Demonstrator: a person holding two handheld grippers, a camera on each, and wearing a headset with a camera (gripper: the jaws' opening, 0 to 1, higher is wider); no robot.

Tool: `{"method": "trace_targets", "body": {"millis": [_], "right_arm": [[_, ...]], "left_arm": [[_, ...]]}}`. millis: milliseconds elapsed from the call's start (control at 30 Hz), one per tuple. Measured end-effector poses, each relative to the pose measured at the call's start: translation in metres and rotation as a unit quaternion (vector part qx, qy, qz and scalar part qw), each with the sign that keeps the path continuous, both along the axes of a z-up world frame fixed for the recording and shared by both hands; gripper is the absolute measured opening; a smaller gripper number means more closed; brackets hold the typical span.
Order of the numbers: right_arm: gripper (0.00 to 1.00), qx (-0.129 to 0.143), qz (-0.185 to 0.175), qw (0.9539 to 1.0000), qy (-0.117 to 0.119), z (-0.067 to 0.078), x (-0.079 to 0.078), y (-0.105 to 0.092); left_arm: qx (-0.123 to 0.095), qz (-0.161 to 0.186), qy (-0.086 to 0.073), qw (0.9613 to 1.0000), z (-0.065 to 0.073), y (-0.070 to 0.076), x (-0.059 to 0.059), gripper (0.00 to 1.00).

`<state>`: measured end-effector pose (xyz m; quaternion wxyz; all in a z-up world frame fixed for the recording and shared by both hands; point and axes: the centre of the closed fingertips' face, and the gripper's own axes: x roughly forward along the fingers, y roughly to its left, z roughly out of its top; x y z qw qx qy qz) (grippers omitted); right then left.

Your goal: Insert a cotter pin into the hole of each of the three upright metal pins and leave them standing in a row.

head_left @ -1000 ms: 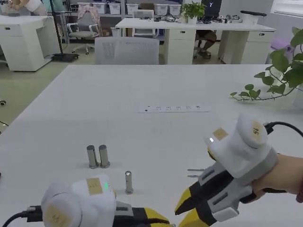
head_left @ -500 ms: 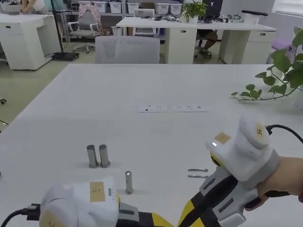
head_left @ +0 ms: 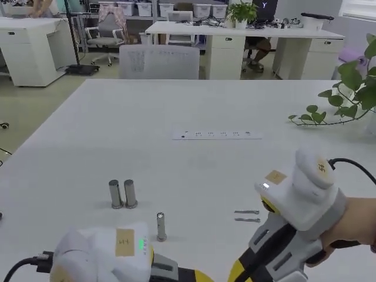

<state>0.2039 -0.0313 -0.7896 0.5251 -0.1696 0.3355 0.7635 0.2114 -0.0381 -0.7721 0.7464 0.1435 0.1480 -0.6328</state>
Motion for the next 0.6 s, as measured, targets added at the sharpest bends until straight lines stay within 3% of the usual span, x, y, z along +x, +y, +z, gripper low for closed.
{"method": "trace_targets", "body": {"millis": [267,600], "right_arm": [[0.06,0.004,0.000,1.0000,-0.005,0.001,0.001,0.001],[0.05,0.007,-0.015,0.9992,-0.037,0.000,0.010,0.004]], "left_arm": [[-0.003,0.002,0.001,1.0000,0.001,0.001,0.001,0.00],[-0.008,0.033,0.011,0.9993,0.001,0.005,0.009,0.00]]}}
